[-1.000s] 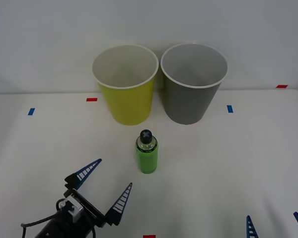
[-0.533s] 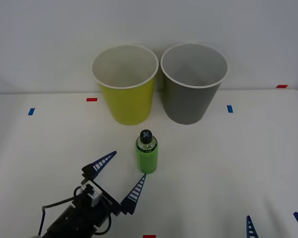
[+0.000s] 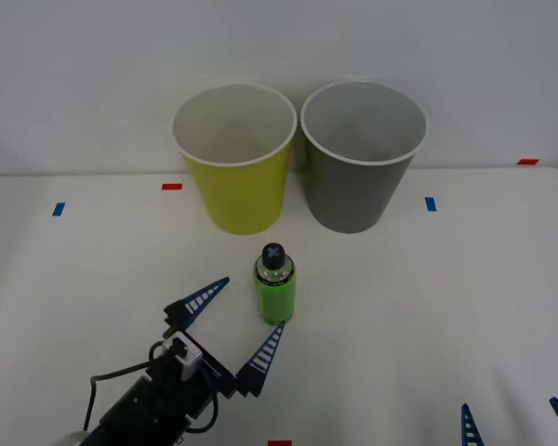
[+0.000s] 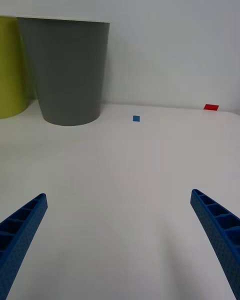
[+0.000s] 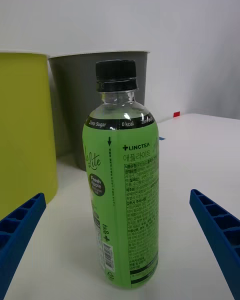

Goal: Put cans in the gray bin and PET bottles in the light green bin.

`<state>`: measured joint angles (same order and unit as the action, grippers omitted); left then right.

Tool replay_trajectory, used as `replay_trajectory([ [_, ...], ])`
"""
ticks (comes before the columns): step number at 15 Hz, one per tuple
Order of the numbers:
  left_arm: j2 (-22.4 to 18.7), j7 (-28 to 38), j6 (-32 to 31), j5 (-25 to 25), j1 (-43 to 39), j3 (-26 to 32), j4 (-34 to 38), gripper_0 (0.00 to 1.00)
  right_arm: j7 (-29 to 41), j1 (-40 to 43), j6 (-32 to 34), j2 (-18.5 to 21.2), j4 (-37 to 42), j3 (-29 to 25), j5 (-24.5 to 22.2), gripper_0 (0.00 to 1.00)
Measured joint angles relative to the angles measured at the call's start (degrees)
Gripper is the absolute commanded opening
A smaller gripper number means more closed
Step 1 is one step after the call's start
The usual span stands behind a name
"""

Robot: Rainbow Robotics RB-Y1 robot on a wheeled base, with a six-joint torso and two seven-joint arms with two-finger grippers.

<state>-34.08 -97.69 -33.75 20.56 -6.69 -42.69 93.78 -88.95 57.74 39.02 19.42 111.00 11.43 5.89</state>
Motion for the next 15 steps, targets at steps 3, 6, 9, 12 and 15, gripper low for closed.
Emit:
replay_trajectory([
  [3, 0.2, -0.1, 0.7, 0.4, 1.3, -0.3, 0.0, 1.0, 0.0, 0.0, 0.0, 0.0, 0.0, 0.0, 0.0, 1.0],
  [6, 1.8, -0.2, 2.4, 0.7, 3.0, -0.3, -1.5, 1.0, 0.0, 0.0, 0.0, 0.0, 0.0, 0.0, 0.0, 1.0],
  [9, 4.0, -0.4, 2.5, 0.8, 5.9, -0.4, -5.0, 1.0, 0.0, 0.0, 0.0, 0.0, 0.0, 0.0, 0.0, 1.0],
  [12, 6.6, -0.4, 2.8, 1.1, 8.6, -1.0, -7.7, 1.0, 0.0, 0.0, 0.0, 0.0, 0.0, 0.0, 0.0, 1.0],
  [15, 9.3, -0.5, 3.7, 2.0, 10.3, -1.5, -8.8, 1.0, 0.0, 0.0, 0.0, 0.0, 0.0, 0.0, 0.0, 1.0],
])
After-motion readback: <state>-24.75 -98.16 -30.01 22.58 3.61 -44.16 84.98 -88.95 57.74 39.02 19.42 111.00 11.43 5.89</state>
